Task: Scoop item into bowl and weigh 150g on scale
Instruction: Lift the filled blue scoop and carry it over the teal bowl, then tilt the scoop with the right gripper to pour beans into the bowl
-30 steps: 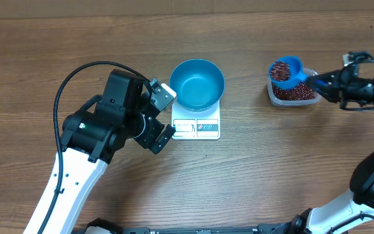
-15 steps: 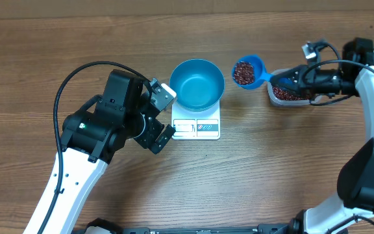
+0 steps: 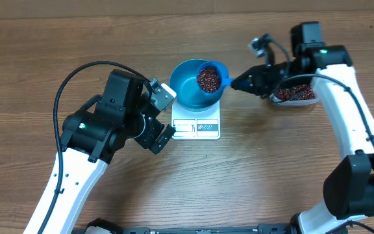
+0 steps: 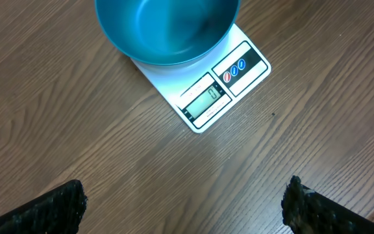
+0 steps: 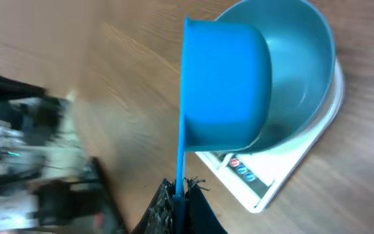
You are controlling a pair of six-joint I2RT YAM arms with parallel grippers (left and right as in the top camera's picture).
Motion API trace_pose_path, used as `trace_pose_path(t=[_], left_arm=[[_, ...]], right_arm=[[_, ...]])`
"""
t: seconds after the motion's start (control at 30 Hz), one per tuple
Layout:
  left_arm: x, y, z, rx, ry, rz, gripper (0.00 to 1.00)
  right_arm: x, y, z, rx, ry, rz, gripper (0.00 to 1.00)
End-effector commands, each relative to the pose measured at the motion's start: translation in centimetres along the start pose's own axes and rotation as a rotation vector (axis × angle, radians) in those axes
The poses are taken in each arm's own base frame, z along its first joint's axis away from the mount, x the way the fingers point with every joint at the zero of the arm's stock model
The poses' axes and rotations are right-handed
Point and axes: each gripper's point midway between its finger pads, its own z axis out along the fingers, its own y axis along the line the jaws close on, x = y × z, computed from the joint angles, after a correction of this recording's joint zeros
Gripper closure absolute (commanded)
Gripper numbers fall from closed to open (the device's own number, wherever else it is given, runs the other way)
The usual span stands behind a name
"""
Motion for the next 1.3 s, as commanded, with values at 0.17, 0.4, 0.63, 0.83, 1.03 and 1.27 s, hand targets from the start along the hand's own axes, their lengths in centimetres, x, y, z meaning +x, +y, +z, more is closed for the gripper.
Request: trace_pose_path(t=[0.17, 0.4, 0.63, 0.83, 1.03, 1.27], left_arm=[[-0.8, -0.1, -0.8, 0.001, -0.031, -0.009, 0.01], [-0.8, -0.1, -0.8, 0.001, -0.031, -0.009, 0.0], [-0.8, -0.1, -0.8, 0.001, -0.031, -0.009, 0.0], [-0.8, -0.1, -0.8, 0.001, -0.031, -0.009, 0.0], [-0.8, -0.1, -0.8, 0.001, -0.031, -0.009, 0.01], [-0.8, -0.1, -0.8, 0.001, -0.031, -0.009, 0.01]], right_arm=[[-1.1, -1.3, 1.7, 0.248, 0.028, -0.181, 0.96], [-1.8, -1.3, 3.2, 0.363, 0.052, -0.319, 0.96], [-2.3, -1.1, 4.0, 0.457, 0.063, -0.383, 0.96], [-2.6, -0.8, 3.6, 0.561, 0.062, -0.425, 0.96], [-3.9, 0.1, 2.4, 0.638, 0.006, -0.452, 0.96], [-3.4, 0.9, 2.8, 0.656, 0.026, -0.474, 0.96]])
